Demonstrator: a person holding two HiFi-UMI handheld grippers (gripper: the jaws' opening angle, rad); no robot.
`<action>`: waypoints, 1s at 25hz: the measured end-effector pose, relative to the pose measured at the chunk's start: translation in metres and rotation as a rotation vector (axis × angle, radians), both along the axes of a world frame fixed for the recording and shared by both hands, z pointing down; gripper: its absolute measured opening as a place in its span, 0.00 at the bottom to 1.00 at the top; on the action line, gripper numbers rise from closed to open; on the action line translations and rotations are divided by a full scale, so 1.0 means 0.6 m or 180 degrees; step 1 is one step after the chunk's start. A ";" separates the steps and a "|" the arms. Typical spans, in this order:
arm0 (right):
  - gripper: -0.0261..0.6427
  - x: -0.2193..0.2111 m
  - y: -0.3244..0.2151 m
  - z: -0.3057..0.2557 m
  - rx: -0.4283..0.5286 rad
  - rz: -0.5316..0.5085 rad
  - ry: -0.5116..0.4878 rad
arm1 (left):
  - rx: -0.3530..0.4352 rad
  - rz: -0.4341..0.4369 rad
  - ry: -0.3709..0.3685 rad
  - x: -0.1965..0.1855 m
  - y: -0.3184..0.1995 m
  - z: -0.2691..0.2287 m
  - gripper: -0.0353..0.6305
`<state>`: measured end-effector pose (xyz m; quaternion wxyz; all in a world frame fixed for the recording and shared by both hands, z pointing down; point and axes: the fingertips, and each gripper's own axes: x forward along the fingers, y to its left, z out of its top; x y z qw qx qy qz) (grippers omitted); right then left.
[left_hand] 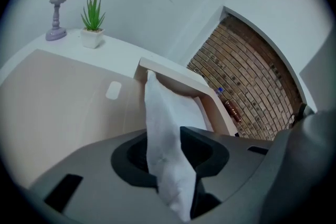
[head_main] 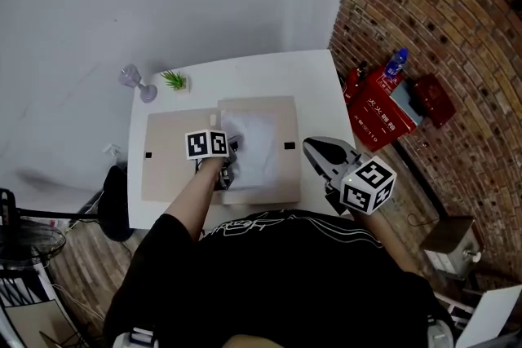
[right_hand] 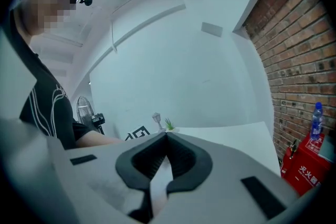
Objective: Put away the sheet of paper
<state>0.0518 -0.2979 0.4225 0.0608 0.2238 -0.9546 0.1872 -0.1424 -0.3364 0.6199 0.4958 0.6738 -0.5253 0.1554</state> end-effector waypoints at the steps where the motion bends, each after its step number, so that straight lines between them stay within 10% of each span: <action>1: 0.04 0.001 0.002 0.000 0.0023 -0.0035 0.0013 | 0.0047 -0.0011 -0.0068 -0.002 -0.002 -0.004 0.31; 14: 0.04 -0.039 0.055 -0.013 0.0158 -0.0648 -0.0025 | 0.0624 0.0192 -0.0496 -0.035 0.033 -0.082 0.43; 25: 0.04 -0.112 0.092 -0.040 0.0167 -0.0776 -0.0069 | 0.1924 0.0770 -0.0211 0.029 0.133 -0.311 0.14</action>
